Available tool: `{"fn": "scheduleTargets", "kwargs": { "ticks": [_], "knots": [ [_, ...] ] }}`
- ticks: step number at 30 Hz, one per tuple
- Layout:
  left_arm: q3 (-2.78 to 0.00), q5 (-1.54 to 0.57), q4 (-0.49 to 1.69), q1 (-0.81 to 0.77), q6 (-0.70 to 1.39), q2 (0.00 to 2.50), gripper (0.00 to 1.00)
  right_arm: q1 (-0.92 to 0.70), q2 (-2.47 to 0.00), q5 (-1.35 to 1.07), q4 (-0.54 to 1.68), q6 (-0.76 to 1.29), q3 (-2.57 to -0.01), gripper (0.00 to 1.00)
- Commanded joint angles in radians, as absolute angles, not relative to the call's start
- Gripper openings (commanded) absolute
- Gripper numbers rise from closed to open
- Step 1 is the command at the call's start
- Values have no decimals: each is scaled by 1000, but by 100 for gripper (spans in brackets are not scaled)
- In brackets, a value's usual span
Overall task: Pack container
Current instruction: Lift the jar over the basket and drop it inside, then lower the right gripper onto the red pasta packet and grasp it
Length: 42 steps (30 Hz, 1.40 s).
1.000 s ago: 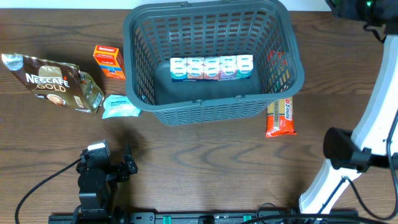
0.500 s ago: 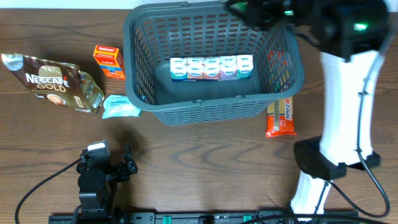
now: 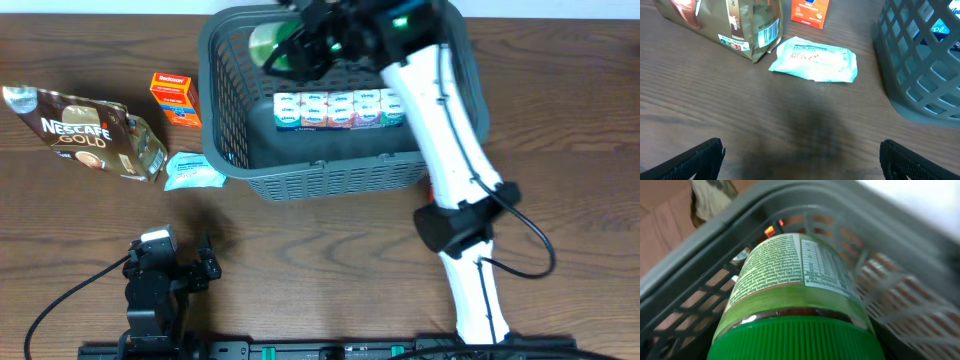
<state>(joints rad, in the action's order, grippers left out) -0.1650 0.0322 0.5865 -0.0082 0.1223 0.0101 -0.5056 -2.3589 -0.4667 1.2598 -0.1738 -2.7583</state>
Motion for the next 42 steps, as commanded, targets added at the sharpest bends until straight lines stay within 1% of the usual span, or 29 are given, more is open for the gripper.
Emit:
{"fn": "scheduleTargets", "kwargs": {
  "ticks": [1,7,8,9,10,11,12,18,25,29,32,36,42],
  "knots": [
    [-152,33,585,-3,105,4,99,-543,-2397,-433,1247,-180,-2764,39],
    [-152,33,585,-3,105,4,99,-585,-2455,-342,1234,-165,-2764,39],
    [-152,33,585,-3,105,4,99,-588,-2458,-327,1233,-165,-2764,40],
    [-152,33,585,-3,105,4,99,-591,-2459,-316,1230,-163,-2764,44],
    [-152,33,585,-3,105,4,99,-593,-2459,-315,1227,-163,-2764,63],
    [-152,33,585,-3,105,4,99,-595,-2459,-315,1222,-162,-2764,89],
    [-152,33,585,-3,105,4,98,-596,-2459,-315,1217,-162,-2765,99],
    [-152,33,585,-3,105,4,99,-568,-2387,-299,1224,-157,-2788,99],
    [-152,34,585,-3,105,4,99,-459,-2199,-111,1247,-133,-2788,99],
    [-152,33,585,-3,105,4,98,-339,-2121,-36,1290,-77,-2788,99],
    [-152,34,585,-3,105,4,99,-224,-2109,-14,1341,-29,-2787,99],
    [-152,33,585,-3,105,4,98,-60,-2140,-14,1429,27,-2785,99],
    [-152,34,585,-3,105,4,99,121,-2239,-55,1510,55,-2784,99]
  ]
}}
